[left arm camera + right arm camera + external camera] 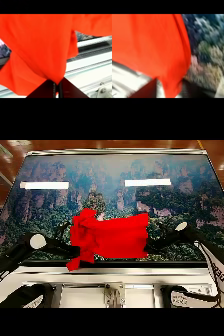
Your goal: Fold the shirts.
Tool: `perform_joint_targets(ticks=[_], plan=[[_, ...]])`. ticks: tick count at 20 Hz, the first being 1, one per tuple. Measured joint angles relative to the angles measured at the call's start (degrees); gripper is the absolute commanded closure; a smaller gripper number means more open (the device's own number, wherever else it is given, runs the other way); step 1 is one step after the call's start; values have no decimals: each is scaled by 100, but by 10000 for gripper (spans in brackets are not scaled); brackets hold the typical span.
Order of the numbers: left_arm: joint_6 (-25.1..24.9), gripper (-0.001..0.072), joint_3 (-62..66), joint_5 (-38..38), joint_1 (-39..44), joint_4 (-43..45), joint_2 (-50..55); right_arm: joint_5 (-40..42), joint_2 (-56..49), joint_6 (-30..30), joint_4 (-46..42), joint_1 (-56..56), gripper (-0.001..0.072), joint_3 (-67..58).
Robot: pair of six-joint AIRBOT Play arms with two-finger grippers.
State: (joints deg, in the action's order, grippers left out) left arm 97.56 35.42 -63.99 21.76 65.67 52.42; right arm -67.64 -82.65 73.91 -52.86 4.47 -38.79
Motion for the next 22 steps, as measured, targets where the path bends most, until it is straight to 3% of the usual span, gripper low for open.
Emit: perform_joint_targets(ticks=[5,11,16,22], plan=[[-96,666,1106,-321,-579,514,-452,26,487,-299,444,-306,644,-560],[-584,666,4835,-691,-1250,1152,-737,369,2656,-560,551,144,643,-3320],[-678,666,7650,-702,-1399,1550,-868,881,4120,-254,-352,564,644,-5517],[-706,666,8336,-929,-1432,1663,-1327,372,5171,501,-1401,664,643,-6288]])
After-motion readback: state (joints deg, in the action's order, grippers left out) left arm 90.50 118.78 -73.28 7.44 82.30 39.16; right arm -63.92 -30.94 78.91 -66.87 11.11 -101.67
